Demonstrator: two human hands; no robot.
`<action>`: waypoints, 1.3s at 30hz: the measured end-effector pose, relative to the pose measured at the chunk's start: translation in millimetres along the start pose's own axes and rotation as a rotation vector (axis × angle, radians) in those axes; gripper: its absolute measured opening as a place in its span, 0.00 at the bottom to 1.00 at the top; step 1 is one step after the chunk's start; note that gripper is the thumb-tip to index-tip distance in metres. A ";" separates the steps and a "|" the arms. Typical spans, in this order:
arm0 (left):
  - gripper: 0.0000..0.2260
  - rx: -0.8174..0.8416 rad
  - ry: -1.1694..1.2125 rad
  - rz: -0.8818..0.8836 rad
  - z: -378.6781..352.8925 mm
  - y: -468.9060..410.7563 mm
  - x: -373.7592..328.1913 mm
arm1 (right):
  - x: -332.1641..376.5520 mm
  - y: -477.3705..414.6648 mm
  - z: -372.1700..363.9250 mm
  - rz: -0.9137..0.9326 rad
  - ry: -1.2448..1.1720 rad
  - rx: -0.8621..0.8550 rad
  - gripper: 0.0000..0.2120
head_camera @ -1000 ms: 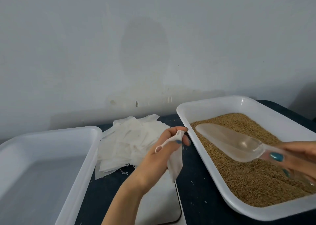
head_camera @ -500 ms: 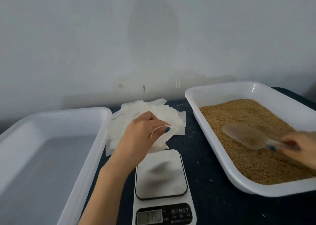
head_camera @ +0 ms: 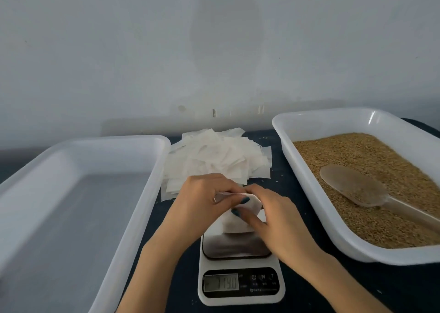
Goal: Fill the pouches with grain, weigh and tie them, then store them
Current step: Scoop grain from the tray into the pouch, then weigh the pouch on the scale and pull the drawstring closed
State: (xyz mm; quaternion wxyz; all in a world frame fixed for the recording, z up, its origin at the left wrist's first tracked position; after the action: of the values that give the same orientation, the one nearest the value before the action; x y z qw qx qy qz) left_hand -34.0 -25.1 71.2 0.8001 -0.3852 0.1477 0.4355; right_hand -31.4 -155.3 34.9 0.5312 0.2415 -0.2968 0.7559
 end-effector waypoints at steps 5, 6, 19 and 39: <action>0.06 0.046 -0.074 -0.001 -15.0 17.1 12.5 | -26.2 -4.2 -11.8 -0.055 -0.151 -0.055 0.05; 0.08 0.068 -0.078 0.018 -19.3 20.7 16.4 | -28.6 -4.6 -12.5 -0.054 -0.162 -0.053 0.05; 0.08 0.004 0.008 0.088 -30.2 33.6 31.6 | -32.9 -2.0 -15.2 -0.004 -0.120 -0.130 0.09; 0.06 -0.007 0.008 0.098 -32.0 37.6 29.5 | -35.1 0.9 -12.8 0.023 -0.165 -0.050 0.11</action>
State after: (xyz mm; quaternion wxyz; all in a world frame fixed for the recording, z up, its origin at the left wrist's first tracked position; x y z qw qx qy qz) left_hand -44.3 -19.6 14.9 0.7758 -0.3820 0.1682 0.4731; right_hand -21.7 -169.6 1.8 0.5023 0.2860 -0.3611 0.7318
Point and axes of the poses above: each hand's wrist, its own y-axis away from the middle knuckle, its own z-axis out of the back of the hand, x = y × z, the point moved 8 cm from there along -y, towards the middle knuckle, and after that the axes turned 9 degrees about -z, right-handed, at the moved point
